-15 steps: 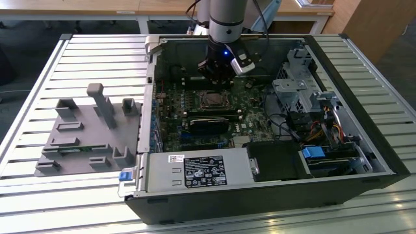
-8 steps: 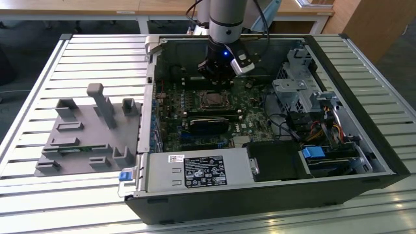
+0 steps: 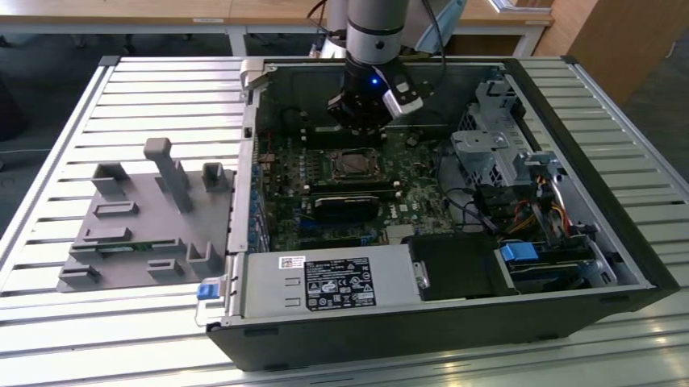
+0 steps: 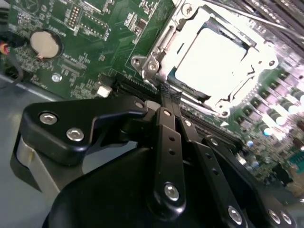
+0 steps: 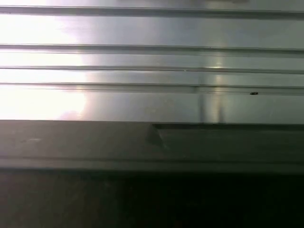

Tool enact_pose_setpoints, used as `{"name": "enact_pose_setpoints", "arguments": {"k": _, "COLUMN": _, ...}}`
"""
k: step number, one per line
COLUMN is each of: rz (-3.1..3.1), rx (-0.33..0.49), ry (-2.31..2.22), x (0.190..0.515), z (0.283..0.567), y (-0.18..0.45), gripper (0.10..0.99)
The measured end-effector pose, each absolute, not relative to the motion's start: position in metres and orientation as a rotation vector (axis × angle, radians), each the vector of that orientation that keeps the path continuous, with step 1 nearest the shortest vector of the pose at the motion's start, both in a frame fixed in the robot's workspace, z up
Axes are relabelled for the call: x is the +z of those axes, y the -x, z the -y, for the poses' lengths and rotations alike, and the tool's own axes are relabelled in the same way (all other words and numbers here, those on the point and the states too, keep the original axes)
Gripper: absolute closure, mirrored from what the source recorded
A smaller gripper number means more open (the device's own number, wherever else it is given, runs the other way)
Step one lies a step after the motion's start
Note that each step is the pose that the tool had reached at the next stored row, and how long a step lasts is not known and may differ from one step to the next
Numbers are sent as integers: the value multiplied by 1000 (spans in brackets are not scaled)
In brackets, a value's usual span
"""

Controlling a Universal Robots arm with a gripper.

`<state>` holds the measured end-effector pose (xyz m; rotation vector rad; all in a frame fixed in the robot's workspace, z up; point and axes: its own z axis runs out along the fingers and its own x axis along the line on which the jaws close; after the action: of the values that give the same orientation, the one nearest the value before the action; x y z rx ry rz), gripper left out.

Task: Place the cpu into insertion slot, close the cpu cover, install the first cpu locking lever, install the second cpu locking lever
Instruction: 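Install the first cpu locking lever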

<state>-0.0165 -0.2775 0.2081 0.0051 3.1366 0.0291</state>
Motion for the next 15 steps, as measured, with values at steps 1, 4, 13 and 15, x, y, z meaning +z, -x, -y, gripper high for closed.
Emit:
{"name": "enact_pose_setpoints", "arguments": {"k": 1, "rz": -3137, "rx": 29, "ry": -5, "x": 211, "z": 278, "y": 16, "gripper": 980}}
{"name": "enact_pose_setpoints", "arguments": {"k": 4, "rz": -3137, "rx": 29, "ry": -5, "x": 213, "z": 278, "y": 16, "gripper": 980}}
{"name": "enact_pose_setpoints", "arguments": {"k": 13, "rz": -3137, "rx": 29, "ry": -5, "x": 213, "z": 283, "y": 16, "gripper": 980}}
{"name": "enact_pose_setpoints", "arguments": {"k": 15, "rz": -3137, "rx": 29, "ry": -5, "x": 213, "z": 284, "y": 16, "gripper": 980}}
